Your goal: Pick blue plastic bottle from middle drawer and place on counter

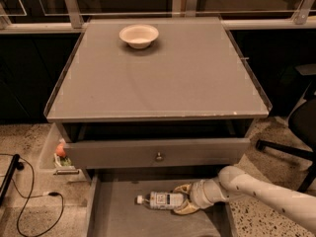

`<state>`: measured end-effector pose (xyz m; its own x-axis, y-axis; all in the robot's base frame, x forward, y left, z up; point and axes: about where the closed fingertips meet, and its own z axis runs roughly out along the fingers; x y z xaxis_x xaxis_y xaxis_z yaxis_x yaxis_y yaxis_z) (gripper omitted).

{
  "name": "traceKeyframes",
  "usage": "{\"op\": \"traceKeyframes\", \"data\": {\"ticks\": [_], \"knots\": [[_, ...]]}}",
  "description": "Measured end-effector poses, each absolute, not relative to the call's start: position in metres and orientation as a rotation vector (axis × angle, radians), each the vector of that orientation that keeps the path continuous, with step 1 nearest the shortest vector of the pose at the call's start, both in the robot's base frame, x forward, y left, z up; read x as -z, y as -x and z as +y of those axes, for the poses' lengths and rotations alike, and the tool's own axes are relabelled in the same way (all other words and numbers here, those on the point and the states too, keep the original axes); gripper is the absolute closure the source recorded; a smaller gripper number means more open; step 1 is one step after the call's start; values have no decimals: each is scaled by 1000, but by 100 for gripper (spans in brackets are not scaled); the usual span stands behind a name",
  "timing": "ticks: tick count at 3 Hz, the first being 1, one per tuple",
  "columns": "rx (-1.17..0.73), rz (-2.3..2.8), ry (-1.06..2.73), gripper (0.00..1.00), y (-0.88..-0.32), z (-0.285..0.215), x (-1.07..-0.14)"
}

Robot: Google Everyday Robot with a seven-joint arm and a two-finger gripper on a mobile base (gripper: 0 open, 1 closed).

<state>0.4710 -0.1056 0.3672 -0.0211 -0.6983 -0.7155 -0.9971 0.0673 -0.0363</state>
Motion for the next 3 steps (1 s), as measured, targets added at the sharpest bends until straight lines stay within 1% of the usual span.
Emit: {"op": "traceKeyframes", "data": {"ticks": [1,2,3], "knots": [[-673,1778,1688,100,-471,-106,-367],[-702,1730,1664,100,-452,-112,-388],[-745,1644,1624,100,-418,-127,-432]]}}
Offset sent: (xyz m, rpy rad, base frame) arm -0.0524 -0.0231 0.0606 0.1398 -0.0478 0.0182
